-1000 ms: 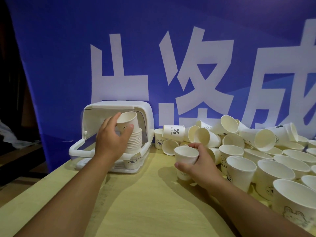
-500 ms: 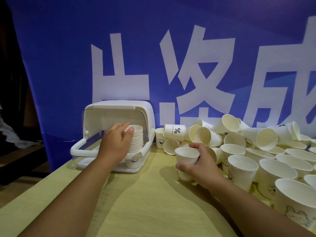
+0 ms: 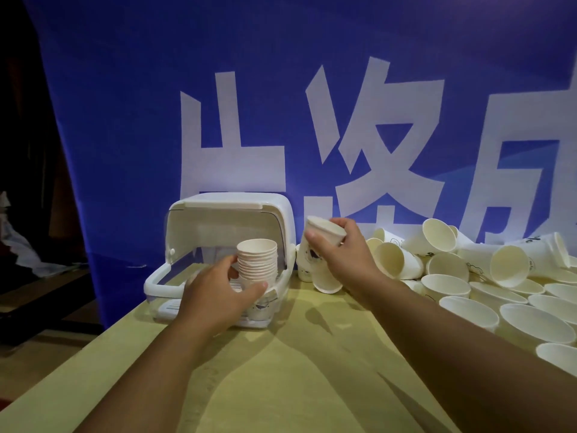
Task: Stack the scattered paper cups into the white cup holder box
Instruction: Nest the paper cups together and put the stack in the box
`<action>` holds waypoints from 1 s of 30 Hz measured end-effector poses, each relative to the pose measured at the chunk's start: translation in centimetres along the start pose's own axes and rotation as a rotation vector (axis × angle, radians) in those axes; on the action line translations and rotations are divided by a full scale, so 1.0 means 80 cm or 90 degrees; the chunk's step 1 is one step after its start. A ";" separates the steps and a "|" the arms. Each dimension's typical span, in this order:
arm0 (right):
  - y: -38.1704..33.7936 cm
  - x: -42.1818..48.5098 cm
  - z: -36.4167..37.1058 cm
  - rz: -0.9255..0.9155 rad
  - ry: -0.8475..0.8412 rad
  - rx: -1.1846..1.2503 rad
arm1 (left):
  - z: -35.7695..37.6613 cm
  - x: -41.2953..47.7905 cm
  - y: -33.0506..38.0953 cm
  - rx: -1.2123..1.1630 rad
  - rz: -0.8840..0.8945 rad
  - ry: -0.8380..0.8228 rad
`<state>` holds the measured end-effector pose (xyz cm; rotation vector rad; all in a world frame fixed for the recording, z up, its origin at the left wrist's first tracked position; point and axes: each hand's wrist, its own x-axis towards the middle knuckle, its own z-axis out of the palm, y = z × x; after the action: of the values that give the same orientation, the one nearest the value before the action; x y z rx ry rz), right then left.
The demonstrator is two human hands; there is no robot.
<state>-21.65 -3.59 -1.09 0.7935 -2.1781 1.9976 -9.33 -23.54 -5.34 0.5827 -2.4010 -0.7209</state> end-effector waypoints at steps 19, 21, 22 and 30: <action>-0.031 0.026 0.090 -0.084 -0.083 -0.150 | -0.003 -0.007 0.008 0.081 -0.010 -0.020; -0.026 0.025 0.090 -0.081 -0.072 -0.177 | -0.004 -0.007 0.008 0.086 -0.004 -0.019; -0.021 0.024 0.091 -0.082 -0.076 -0.203 | -0.004 -0.008 0.008 0.089 -0.003 -0.018; 0.001 0.006 0.089 -0.072 -0.100 -0.197 | -0.001 -0.010 0.008 0.070 -0.002 -0.020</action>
<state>-20.11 -10.49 -1.97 1.0261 -2.3846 1.5404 -8.81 -22.64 -5.21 0.6249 -2.4805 -0.6070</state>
